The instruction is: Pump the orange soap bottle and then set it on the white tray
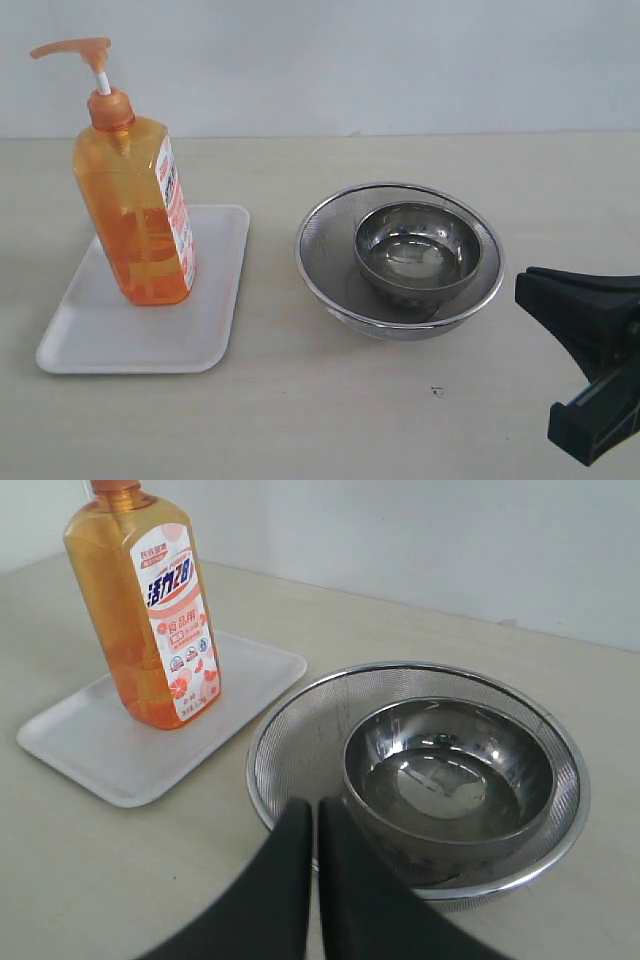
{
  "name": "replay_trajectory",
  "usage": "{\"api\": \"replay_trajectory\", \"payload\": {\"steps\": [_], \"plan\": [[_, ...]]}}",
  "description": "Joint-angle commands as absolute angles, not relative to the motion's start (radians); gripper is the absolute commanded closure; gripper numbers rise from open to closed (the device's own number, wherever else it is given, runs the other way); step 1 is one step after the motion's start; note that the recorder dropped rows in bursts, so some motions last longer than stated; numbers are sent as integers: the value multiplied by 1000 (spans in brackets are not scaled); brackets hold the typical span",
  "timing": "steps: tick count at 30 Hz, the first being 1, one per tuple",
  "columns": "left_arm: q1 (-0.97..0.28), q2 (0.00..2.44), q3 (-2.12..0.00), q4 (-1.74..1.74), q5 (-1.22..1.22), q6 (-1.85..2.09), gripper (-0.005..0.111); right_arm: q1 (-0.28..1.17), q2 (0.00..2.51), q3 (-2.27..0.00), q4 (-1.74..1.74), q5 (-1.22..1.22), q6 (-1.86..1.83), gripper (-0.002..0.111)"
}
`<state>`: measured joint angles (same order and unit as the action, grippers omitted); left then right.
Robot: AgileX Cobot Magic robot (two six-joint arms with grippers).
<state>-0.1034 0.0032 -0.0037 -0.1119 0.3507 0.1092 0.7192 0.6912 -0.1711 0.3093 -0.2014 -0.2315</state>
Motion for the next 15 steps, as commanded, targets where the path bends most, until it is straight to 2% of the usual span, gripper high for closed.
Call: {"api": "replay_trajectory", "payload": {"steps": [1, 15], "plan": [[-103, 0, 0, -117, 350, 102, 102, 718, 685, -168, 308, -204, -234, 108], [-103, 0, 0, -117, 350, 102, 102, 682, 639, -168, 308, -194, -165, 108]]}}
